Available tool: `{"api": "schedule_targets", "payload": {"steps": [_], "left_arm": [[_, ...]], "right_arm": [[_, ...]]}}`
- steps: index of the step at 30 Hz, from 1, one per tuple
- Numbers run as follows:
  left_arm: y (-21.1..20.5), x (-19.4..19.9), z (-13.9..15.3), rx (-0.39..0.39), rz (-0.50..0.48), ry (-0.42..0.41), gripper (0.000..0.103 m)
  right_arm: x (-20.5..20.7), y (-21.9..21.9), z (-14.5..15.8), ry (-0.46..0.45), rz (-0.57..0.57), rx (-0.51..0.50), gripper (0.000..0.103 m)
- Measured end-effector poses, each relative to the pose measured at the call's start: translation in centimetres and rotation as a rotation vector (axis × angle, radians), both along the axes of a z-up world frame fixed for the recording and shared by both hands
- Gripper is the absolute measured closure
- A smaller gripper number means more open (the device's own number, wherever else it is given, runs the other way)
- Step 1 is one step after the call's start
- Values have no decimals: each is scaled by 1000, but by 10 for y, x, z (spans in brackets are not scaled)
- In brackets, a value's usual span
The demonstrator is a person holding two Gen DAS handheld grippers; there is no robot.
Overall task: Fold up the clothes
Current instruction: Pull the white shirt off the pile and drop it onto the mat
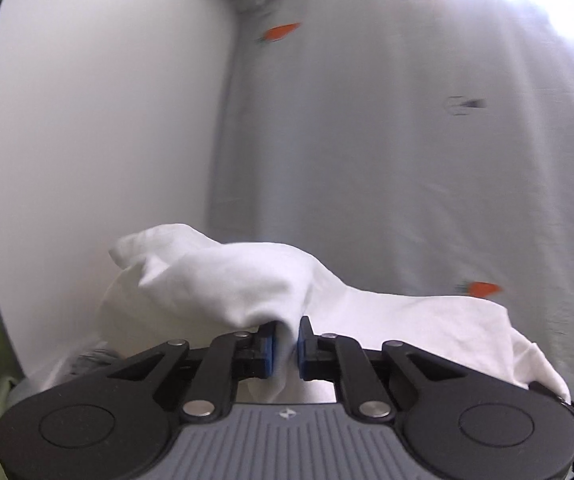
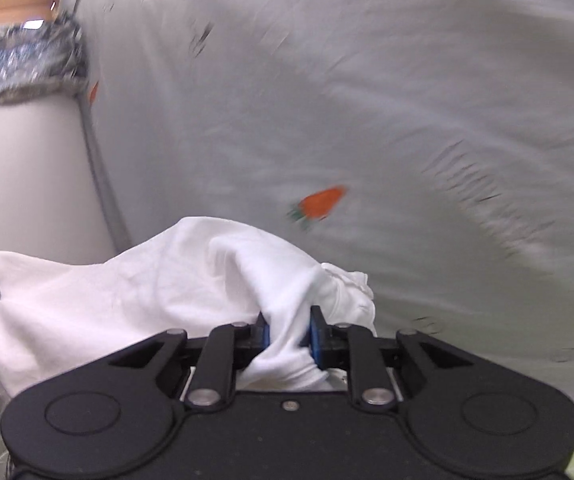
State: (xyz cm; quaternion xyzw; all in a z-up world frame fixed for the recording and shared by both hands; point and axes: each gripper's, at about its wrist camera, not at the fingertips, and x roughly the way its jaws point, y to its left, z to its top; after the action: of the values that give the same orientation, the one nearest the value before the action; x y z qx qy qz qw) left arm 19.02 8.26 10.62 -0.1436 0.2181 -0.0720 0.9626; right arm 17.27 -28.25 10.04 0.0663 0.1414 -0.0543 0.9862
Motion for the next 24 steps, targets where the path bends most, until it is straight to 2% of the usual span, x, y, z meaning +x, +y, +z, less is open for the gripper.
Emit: {"api": "schedule_targets", "payload": {"steps": [4, 7, 10, 11, 13, 14, 16, 17, 18, 19, 20, 24], "left_arm": [[-58, -57, 15, -18, -145, -28, 92], [-114, -105, 5, -5, -254, -11, 95], [-164, -148, -23, -29, -356, 84, 95], [-180, -162, -35, -32, -386, 126, 92], [-207, -187, -67, -13, -430, 234, 84], [-221, -199, -83, -3, -450, 291, 80], [-241, -221, -113, 40, -436, 417, 74], [-248, -231, -126, 63, -422, 470, 71], [-255, -240, -137, 84, -407, 519, 70], [-256, -244, -142, 82, -378, 535, 67], [-257, -248, -146, 79, -347, 550, 60], [-258, -243, -144, 74, -206, 538, 49]], "right_arm": [[-74, -54, 20, -45, -151, -28, 86], [-132, -100, 22, -33, -275, -61, 86], [-187, -151, 12, 13, -407, -58, 86], [-205, -168, 4, 49, -449, -54, 86], [-235, -199, -17, 147, -532, -62, 85], [-246, -213, -32, 231, -571, -69, 85], [-266, -240, -61, 408, -609, -35, 74], [-278, -249, -72, 449, -609, -3, 73], [-289, -255, -79, 463, -611, 22, 65], [-301, -259, -85, 469, -616, 45, 53], [-307, -262, -88, 469, -611, 62, 49], [-315, -267, -92, 453, -571, 130, 30]]}}
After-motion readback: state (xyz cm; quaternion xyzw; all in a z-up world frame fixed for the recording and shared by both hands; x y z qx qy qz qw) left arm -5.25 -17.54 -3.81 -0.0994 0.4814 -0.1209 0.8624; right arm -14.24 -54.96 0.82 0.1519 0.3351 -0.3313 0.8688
